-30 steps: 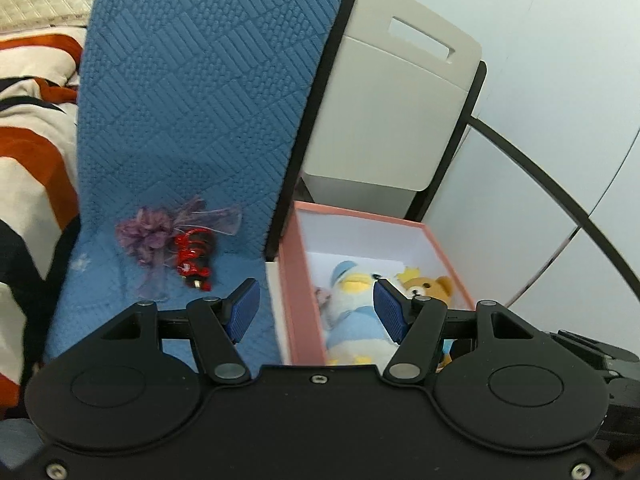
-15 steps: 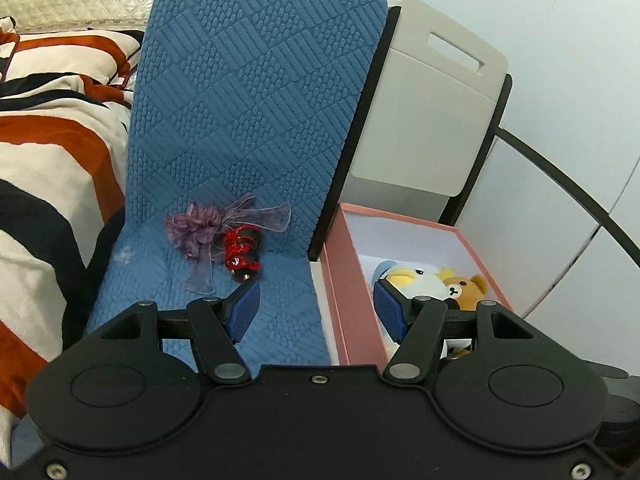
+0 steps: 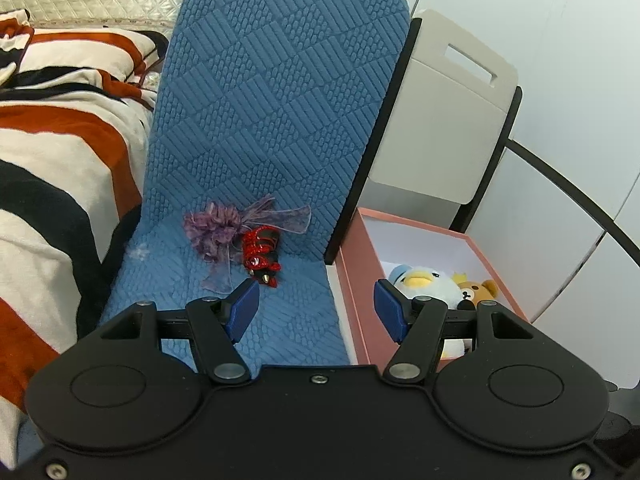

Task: Organize objects
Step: 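Withdraw both grippers from the box back toward the seat cushion, then grasp the purple ribbon bow with the left gripper while the right grasps the red-black figurine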

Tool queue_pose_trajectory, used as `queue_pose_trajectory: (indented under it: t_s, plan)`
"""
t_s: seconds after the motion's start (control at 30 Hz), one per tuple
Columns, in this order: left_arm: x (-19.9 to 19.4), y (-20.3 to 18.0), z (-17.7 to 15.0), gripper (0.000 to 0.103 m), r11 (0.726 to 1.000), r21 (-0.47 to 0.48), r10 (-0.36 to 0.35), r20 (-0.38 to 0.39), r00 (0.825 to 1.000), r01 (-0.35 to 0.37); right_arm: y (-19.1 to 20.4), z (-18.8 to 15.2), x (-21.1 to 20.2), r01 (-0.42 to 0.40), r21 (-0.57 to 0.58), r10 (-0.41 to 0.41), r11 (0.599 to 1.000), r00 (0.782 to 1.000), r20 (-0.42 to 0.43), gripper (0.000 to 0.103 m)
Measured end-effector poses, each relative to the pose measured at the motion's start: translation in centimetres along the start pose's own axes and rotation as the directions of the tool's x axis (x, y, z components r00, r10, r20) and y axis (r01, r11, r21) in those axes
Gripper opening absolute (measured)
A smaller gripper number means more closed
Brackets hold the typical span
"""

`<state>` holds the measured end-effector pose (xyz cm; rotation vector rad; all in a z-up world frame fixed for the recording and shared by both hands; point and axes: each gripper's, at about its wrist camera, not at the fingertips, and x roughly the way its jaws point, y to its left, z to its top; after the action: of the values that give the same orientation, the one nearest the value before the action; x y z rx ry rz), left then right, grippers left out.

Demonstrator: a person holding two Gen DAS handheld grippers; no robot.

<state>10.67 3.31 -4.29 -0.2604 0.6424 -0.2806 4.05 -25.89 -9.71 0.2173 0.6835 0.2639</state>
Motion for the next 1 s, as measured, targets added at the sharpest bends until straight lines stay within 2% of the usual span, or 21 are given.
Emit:
queue_pose_trajectory:
  t_s: [0.17, 0.3, 0.47, 0.57, 0.77, 0.9, 1.0]
  plan:
    - [0.3, 0.5, 0.0, 0.061, 1.0, -0.005, 0.027, 0.021, 0.999, -0.026, 0.2, -0.4, 0.8, 0.002, 0.007, -0.002, 1.0, 1.0, -0.007, 0.071]
    - [0.9, 1.4, 0.3, 0.061, 0.999, -0.029, 0.022, 0.02, 1.0, -0.021, 0.6, -0.3, 1.3, 0.005, -0.007, -0.005, 1.0, 1.0, 0.006, 0.071]
    - [2.4, 1.8, 0.6, 0.062, 0.999, -0.022, 0.05, 0.011, 0.999, -0.049, 0.7, -0.2, 2.6, 0.029, -0.028, -0.029, 0.999, 0.999, 0.015, 0.071]
    - [3.1, 2.1, 0.8, 0.069, 0.998, -0.028, 0.048, 0.0, 0.999, -0.048, 0.4, 0.0, 3.6, 0.032, -0.025, -0.031, 0.999, 0.999, 0.015, 0.071]
    - [5.2, 2.5, 1.8, 0.07, 0.998, -0.011, 0.069, -0.022, 0.997, -0.069, 0.0, 0.7, 5.7, 0.027, -0.045, -0.026, 0.999, 0.999, 0.026, 0.071]
    - [6.4, 3.2, 3.1, 0.08, 0.998, -0.032, 0.056, -0.019, 0.998, -0.057, -0.1, 1.3, 7.7, 0.037, -0.046, -0.036, 0.998, 0.999, 0.025, 0.071]
    - [7.7, 3.6, 4.0, 0.08, 0.997, -0.026, 0.074, -0.025, 0.997, -0.074, -0.3, 1.9, 9.2, 0.027, -0.042, -0.026, 0.999, 0.999, 0.024, 0.071]
